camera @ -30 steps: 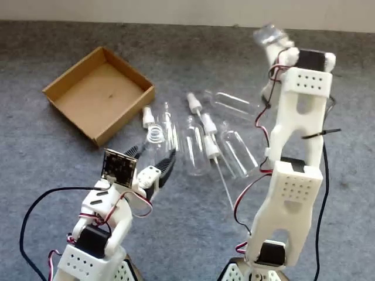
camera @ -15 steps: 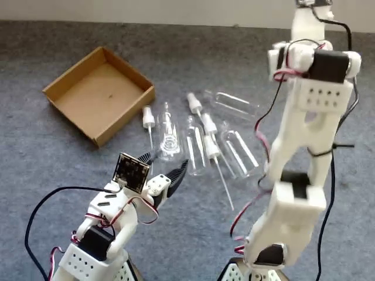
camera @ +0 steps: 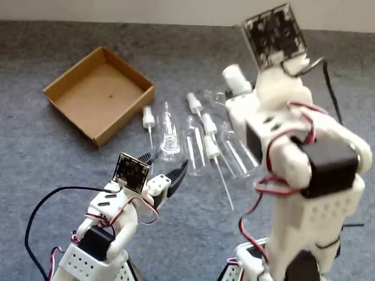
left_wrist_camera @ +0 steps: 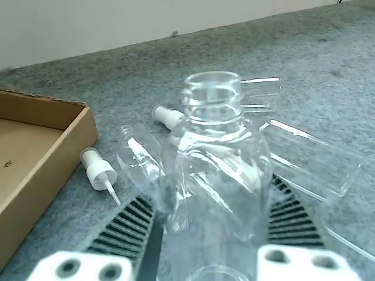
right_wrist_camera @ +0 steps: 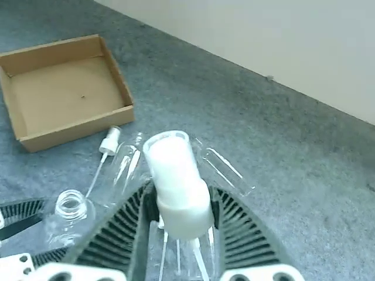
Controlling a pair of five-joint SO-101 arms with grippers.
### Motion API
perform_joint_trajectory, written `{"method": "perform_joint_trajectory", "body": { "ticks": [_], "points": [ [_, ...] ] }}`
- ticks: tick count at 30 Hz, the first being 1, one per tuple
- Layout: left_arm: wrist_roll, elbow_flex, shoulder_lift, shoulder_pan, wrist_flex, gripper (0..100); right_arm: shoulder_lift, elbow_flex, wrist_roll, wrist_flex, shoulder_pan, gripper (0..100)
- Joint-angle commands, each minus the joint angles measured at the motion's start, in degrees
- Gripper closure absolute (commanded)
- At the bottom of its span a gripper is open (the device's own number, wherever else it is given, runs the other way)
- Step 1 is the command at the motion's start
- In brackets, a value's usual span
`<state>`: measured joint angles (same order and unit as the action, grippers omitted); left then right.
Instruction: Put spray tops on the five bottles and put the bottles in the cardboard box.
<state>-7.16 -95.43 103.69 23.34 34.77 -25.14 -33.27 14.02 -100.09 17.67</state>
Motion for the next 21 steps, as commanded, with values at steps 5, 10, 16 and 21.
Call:
{"method": "perform_joint_trajectory", "body": {
  "ticks": [5,10,16,21],
  "points": [
    [0.26,5.76,1.01,0.84,0.79,93,-10.42,5.14,-0.70,0.13,4.18,96.7],
    [0.26,13.49,1.01,0.84,11.52,93,-16.92,12.18,-0.70,0.22,4.18,96.7],
    [0.26,18.15,1.01,0.40,18.29,93,-25.80,22.11,-0.79,6.73,4.18,96.7],
    [0.26,21.23,1.10,0.48,18.64,93,-35.82,32.84,-0.79,12.88,4.18,96.7]
  ]
}}
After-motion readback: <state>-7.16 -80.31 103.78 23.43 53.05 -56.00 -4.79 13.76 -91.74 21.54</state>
